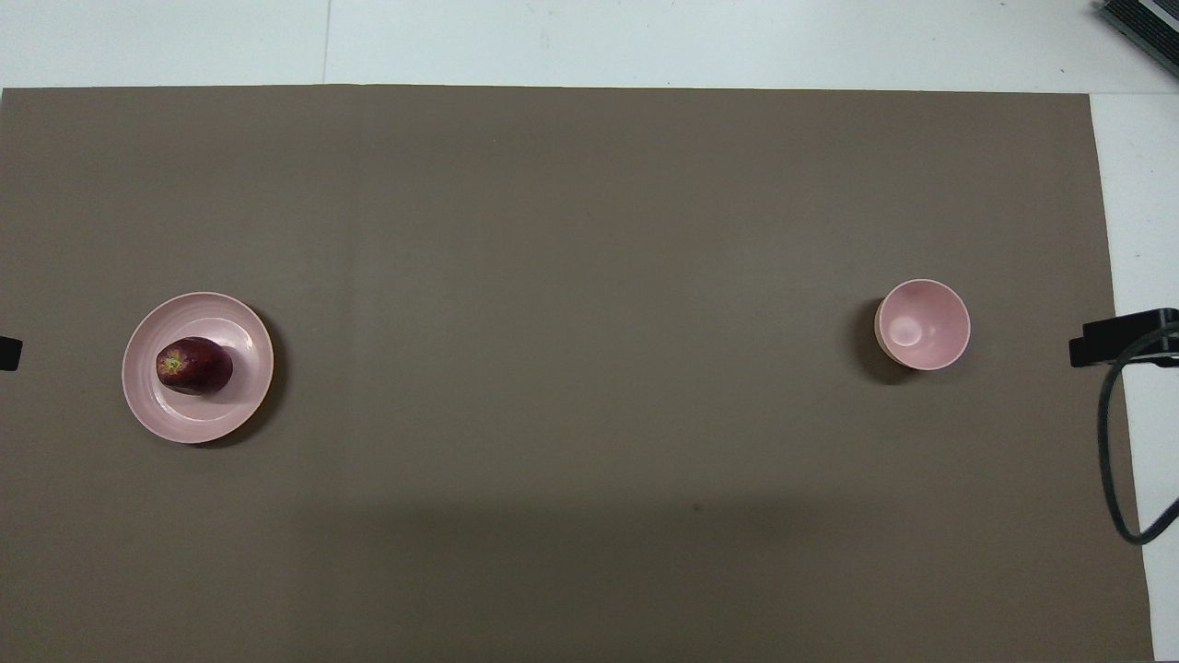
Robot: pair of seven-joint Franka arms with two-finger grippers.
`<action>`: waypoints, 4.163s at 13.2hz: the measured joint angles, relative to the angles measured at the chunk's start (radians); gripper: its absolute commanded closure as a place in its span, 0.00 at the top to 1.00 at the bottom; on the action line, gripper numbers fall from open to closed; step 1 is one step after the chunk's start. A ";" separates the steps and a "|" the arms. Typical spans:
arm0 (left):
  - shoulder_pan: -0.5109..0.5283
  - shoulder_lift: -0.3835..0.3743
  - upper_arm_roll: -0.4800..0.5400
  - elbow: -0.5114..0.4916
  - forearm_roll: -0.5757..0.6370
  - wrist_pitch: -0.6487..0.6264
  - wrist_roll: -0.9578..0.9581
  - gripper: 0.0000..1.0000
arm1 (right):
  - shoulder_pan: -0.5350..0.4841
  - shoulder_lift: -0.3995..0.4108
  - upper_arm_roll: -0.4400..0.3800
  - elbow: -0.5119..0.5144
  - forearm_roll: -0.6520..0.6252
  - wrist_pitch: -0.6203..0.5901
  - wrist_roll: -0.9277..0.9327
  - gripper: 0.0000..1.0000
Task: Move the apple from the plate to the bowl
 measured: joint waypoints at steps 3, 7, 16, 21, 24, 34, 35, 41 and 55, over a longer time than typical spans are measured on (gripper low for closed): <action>0.000 0.000 -0.001 0.000 0.000 0.000 0.000 1.00 | 0.000 0.000 0.000 0.000 0.000 0.000 0.000 1.00; 0.000 0.000 -0.002 0.000 0.000 0.000 0.000 1.00 | 0.000 0.000 0.000 0.000 0.000 0.000 0.000 1.00; 0.001 0.000 0.002 0.000 0.000 0.000 -0.002 1.00 | 0.000 0.000 0.000 -0.001 0.000 0.000 0.000 1.00; 0.001 -0.001 0.002 -0.001 0.000 0.000 -0.001 1.00 | -0.007 0.000 0.000 -0.001 0.000 0.000 0.000 1.00; 0.001 -0.001 0.002 -0.001 0.000 0.000 0.000 1.00 | -0.009 0.000 0.000 -0.002 0.000 0.000 0.000 1.00; 0.001 0.000 0.004 -0.121 -0.001 0.138 0.004 1.00 | -0.009 -0.001 0.000 -0.007 0.000 0.000 0.000 1.00; 0.001 0.000 0.006 -0.146 0.000 0.167 0.005 1.00 | -0.009 -0.001 0.000 -0.007 0.000 0.000 0.000 1.00; 0.002 0.002 0.033 -0.340 -0.001 0.381 0.041 1.00 | -0.009 -0.002 0.000 -0.008 0.000 0.000 0.000 1.00; 0.016 0.032 0.092 -0.794 -0.046 0.909 0.205 1.00 | -0.009 -0.003 0.000 -0.010 0.000 0.000 0.000 1.00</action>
